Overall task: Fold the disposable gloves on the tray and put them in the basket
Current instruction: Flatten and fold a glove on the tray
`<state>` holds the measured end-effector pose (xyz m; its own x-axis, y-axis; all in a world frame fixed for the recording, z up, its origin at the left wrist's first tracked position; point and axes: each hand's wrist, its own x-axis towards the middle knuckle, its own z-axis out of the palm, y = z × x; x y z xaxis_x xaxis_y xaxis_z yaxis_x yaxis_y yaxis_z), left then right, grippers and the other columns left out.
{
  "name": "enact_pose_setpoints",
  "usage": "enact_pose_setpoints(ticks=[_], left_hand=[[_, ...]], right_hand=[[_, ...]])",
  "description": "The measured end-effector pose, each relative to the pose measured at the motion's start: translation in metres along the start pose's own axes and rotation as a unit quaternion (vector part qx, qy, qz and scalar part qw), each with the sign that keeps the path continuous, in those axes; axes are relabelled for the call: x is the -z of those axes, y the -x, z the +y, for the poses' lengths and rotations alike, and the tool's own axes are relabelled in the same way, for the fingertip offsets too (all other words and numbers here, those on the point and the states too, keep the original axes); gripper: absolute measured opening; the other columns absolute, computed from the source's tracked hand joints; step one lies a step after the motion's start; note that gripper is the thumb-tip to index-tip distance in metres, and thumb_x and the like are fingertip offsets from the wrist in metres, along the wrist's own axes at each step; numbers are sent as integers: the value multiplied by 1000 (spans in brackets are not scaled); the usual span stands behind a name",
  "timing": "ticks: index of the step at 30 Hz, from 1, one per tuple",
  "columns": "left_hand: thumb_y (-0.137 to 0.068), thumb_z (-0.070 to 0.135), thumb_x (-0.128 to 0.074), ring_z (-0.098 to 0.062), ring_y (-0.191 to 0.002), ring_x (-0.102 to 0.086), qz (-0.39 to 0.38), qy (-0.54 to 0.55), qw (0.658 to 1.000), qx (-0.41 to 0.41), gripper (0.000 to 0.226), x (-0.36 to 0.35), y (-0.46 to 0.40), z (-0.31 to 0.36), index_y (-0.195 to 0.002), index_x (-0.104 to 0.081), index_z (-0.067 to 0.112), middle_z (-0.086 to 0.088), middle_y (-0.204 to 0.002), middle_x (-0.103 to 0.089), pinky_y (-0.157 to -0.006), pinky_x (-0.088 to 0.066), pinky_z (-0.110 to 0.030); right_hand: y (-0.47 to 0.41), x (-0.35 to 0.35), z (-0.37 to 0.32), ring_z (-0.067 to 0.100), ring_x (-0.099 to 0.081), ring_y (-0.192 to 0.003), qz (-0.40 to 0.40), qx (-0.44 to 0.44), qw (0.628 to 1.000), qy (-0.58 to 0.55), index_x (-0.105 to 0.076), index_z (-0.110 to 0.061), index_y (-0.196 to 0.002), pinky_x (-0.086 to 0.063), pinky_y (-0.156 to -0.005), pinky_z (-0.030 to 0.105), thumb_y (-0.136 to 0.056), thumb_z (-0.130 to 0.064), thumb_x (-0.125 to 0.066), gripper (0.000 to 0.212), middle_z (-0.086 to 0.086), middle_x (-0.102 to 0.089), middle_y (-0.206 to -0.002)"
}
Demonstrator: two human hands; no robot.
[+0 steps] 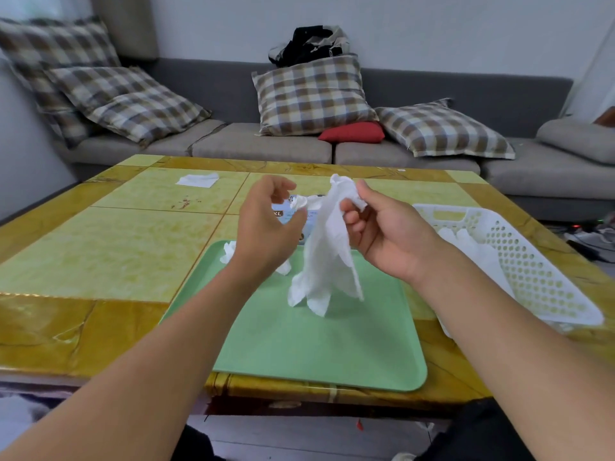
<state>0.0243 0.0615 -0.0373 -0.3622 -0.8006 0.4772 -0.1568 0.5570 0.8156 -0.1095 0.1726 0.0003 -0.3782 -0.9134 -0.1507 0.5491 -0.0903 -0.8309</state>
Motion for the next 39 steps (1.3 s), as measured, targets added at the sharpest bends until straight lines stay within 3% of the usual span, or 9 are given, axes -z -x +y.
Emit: enact_pose_setpoints(ticks=[5, 9, 14, 18, 22, 25, 28, 34, 39], left_hand=[[-80, 37, -77, -25, -110, -69, -302, 193, 932, 47, 51, -1, 15, 24, -124, -63, 16, -8, -113, -73, -98, -54, -42], [-94, 8, -66, -28, -109, -70, -256, 292, 914, 114, 31, -11, 23, 28, -125, -65, 4, -16, -116, -73, -96, -53, -40], [-105, 13, -45, -19, -89, -72, -274, 362, 873, 180, 27, -5, 16, 35, -113, -70, 19, -2, -105, -75, -79, -59, -34], [-108, 20, -41, -25, -101, -71, -257, 369, 868, 211, 31, -2, 14, 33, -119, -68, 9, -9, -115, -74, -85, -59, -38], [-96, 62, -39, -27, -110, -69, -309, 410, 823, 245, 72, 5, 12, 32, -132, -62, 3, -16, -127, -68, -85, -59, -35], [-94, 50, -60, -33, -117, -65, -339, 355, 852, 182, 60, 4, 15, 31, -134, -60, 6, -19, -129, -67, -95, -54, -42], [-93, 12, -69, -29, -102, -71, -232, 296, 908, 183, 29, -3, 17, 31, -120, -67, 3, -15, -111, -75, -82, -60, -33], [-93, 25, -60, -23, -97, -71, -257, 302, 909, 128, 31, 20, 5, 29, -117, -72, 11, -14, -116, -74, -81, -58, -33], [-95, 24, -55, -22, -97, -70, -270, 300, 906, 128, 30, 29, 6, 29, -116, -73, 14, -12, -115, -74, -82, -57, -37]], right_hand=[[5, -2, 5, 14, -72, -66, -47, 18, 998, -33, -61, -1, -107, -56, -56, 18, -107, -25, -46, 28, 11, -76, -84], [17, -3, -3, 26, -76, -87, -110, 29, 988, 102, -63, -6, -122, -62, -71, 30, -107, -22, -44, 29, 21, -75, -105], [13, 17, -18, 14, -66, -62, 93, 213, 930, 285, -73, -16, -96, -53, -56, 23, -92, -18, -72, 5, 4, -74, -79], [0, 26, 1, 15, -66, -83, 23, 109, 955, 276, -68, -13, -107, -55, -74, 29, -94, -29, -69, 21, 2, -72, -95], [-2, 27, 9, 20, -66, -95, -25, 12, 970, 243, -66, -6, -127, -52, -87, 36, -97, -41, -62, 46, 4, -72, -108], [0, 24, 10, 27, -65, -93, -8, 43, 975, 216, -68, -2, -123, -50, -78, 36, -95, -33, -67, 41, 11, -72, -107], [4, 20, 7, 23, -65, -83, 7, 98, 975, 198, -71, -6, -106, -52, -71, 32, -83, -22, -78, 29, 13, -71, -101], [19, 18, -8, 28, -62, -93, -18, 140, 971, 192, -66, 1, -117, -46, -82, 41, -79, -16, -80, 44, 20, -71, -110], [27, 17, -13, 29, -69, -102, -59, 67, 987, 136, -63, 1, -129, -55, -95, 44, -80, -12, -75, 52, 21, -70, -124]])
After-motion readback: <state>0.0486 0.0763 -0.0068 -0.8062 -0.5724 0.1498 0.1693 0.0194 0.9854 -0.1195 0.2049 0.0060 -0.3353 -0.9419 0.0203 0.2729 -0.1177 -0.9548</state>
